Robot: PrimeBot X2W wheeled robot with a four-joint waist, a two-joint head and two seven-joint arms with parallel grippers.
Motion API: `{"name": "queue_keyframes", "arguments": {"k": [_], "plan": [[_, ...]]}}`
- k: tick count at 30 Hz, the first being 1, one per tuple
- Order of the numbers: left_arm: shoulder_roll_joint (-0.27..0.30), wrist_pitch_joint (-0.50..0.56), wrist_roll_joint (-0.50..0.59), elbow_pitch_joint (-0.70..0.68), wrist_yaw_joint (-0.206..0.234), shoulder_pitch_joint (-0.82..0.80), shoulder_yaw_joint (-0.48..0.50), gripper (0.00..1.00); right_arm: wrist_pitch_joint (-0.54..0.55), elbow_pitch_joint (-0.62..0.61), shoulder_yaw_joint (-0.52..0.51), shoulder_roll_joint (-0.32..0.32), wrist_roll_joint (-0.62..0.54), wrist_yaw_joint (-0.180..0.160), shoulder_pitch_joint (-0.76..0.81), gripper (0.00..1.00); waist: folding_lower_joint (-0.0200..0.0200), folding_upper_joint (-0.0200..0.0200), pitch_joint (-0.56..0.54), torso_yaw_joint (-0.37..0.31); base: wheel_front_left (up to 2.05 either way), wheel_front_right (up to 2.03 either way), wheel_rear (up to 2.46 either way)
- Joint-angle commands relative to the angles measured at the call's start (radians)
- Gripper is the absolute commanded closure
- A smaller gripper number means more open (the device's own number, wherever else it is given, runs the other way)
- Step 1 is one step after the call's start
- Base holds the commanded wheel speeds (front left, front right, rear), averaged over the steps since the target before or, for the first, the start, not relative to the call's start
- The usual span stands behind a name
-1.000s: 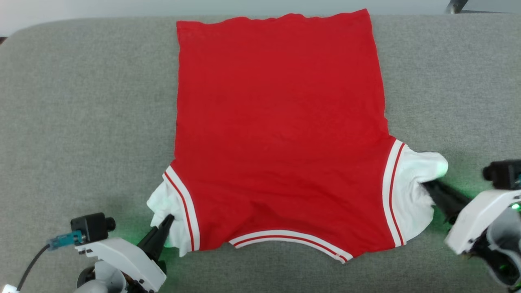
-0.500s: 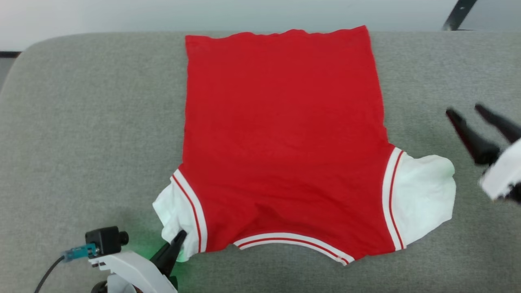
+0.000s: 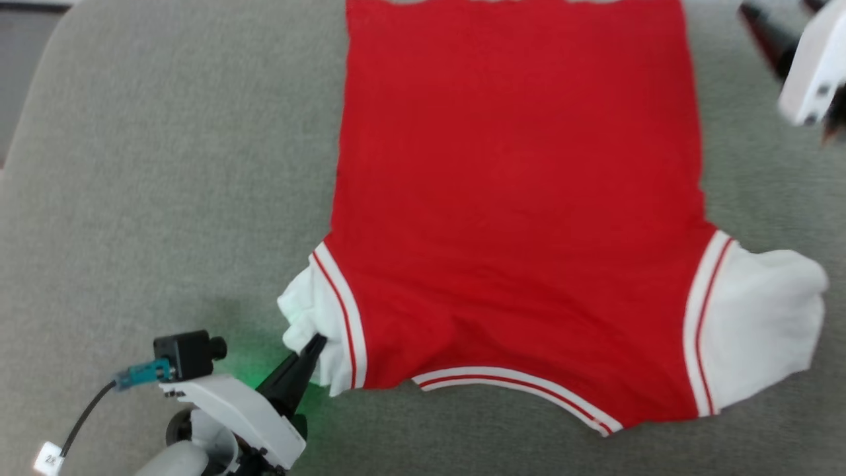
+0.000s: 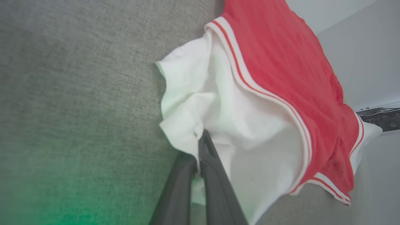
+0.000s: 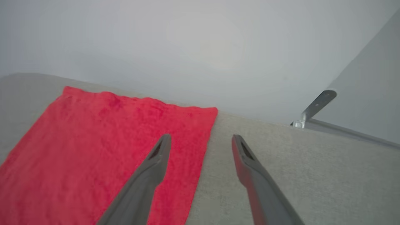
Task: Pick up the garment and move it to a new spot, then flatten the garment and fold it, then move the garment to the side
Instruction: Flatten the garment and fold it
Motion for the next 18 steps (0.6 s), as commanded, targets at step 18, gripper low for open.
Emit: {"name": "queue_keyframes", "arguments": {"k": [18], "plan": [[-0.03,0.029,0.04,0.06,-0.048,-0.057,-0.037,1.0,-0.08,0.545,-0.252,0.022,-0.472,-0.002,-0.403,0.0,0.0,0.0,0.232,0.21,0.0,0.0,0.0]]}}
